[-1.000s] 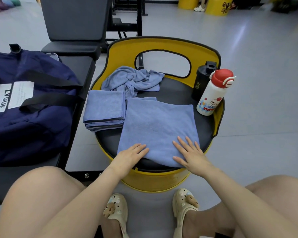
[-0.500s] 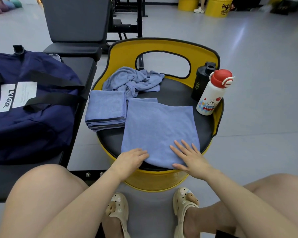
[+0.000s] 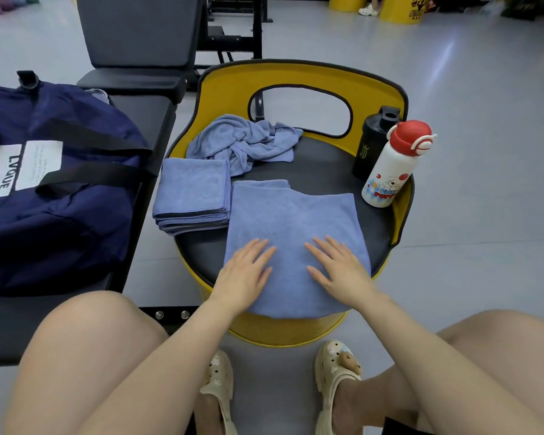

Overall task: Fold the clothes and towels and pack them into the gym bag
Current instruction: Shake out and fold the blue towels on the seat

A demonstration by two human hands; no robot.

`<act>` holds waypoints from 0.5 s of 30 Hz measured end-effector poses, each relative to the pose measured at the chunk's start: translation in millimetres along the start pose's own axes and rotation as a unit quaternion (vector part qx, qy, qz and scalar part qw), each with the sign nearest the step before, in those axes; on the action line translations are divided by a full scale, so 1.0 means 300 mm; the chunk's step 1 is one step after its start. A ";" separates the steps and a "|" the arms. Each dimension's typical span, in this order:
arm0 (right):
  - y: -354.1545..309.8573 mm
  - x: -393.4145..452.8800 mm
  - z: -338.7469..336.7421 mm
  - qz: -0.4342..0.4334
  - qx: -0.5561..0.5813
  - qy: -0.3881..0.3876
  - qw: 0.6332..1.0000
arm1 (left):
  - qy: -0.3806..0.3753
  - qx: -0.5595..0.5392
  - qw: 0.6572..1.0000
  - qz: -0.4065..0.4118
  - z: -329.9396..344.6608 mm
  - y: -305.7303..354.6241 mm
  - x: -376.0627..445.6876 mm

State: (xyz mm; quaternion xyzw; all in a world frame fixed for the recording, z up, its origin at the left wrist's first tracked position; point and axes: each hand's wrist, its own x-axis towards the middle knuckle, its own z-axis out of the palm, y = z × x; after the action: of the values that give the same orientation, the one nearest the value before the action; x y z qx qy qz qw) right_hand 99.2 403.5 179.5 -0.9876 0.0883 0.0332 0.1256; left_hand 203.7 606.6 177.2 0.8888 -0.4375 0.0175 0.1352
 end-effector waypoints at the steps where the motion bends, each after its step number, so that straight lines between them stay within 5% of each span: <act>1: -0.005 0.022 0.012 0.017 -0.002 -0.013 1.000 | -0.056 0.004 0.998 -0.026 0.008 0.003 0.013; 4: -0.003 0.049 0.034 0.053 -0.011 -0.069 0.996 | -0.147 0.051 0.986 -0.053 0.038 0.009 0.024; 15: 0.066 0.154 -0.014 0.095 0.052 -0.014 0.994 | -0.085 0.041 0.992 -0.078 -0.012 0.007 0.182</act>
State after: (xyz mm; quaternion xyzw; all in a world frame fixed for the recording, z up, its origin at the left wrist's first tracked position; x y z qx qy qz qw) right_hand 141.2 375.8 174.7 -0.9663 0.1814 0.0542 0.1746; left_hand 235.9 564.0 189.2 0.9232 -0.3759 -0.0509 0.0619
